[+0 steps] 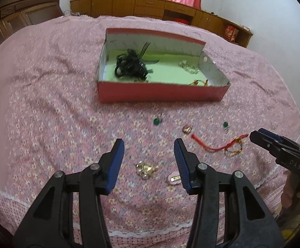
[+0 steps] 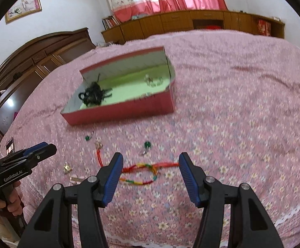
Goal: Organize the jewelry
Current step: 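Grasp the gold brooch with the left tool while the right tool grasps the red string bracelet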
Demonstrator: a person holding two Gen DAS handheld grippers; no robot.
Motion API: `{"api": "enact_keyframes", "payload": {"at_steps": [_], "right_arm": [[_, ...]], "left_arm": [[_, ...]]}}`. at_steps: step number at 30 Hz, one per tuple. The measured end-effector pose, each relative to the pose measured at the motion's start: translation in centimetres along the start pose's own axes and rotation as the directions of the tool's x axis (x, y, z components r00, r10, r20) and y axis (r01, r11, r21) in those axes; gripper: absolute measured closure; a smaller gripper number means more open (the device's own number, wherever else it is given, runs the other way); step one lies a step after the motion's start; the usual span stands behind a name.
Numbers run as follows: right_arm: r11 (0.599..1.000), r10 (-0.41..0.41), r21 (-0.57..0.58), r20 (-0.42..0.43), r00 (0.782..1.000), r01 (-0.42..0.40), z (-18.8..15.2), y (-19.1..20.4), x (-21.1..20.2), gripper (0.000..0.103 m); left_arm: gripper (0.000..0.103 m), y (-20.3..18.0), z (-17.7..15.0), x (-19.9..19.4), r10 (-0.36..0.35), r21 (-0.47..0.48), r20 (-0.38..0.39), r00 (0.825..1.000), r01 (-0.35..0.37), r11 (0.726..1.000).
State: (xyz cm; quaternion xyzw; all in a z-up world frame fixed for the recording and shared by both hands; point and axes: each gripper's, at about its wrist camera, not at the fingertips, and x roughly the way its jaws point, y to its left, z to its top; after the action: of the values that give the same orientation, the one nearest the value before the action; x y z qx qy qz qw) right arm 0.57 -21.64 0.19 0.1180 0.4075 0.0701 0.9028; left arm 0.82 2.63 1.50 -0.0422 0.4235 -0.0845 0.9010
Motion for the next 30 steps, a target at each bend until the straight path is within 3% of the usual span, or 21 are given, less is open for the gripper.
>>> {"api": "enact_keyframes", "payload": {"at_steps": [5,10,21,30], "right_arm": [[1.0,0.002,0.012,-0.061,0.998,-0.001,-0.7,-0.2,1.3,0.044],[1.0,-0.002,0.024,-0.112,0.994,0.005,-1.3,-0.3,2.4,0.052],[1.0,-0.014,0.019,-0.134,0.991,0.017,-1.5,-0.4,3.5,0.055],[1.0,-0.02,0.006,-0.141,0.99,0.021,-1.7,-0.6,4.2,0.059]], "left_arm": [[0.062,0.7,-1.0,0.9,-0.001,-0.024,-0.045,0.999,0.0,1.0],[0.063,0.7,-1.7,1.6,-0.013,-0.027,-0.077,0.997,0.011,1.0],[0.085,0.4,-2.6,3.3,-0.021,-0.016,-0.138,0.99,0.019,1.0],[0.086,0.5,-2.8,4.5,-0.022,-0.035,-0.167,0.986,0.016,0.999]]}}
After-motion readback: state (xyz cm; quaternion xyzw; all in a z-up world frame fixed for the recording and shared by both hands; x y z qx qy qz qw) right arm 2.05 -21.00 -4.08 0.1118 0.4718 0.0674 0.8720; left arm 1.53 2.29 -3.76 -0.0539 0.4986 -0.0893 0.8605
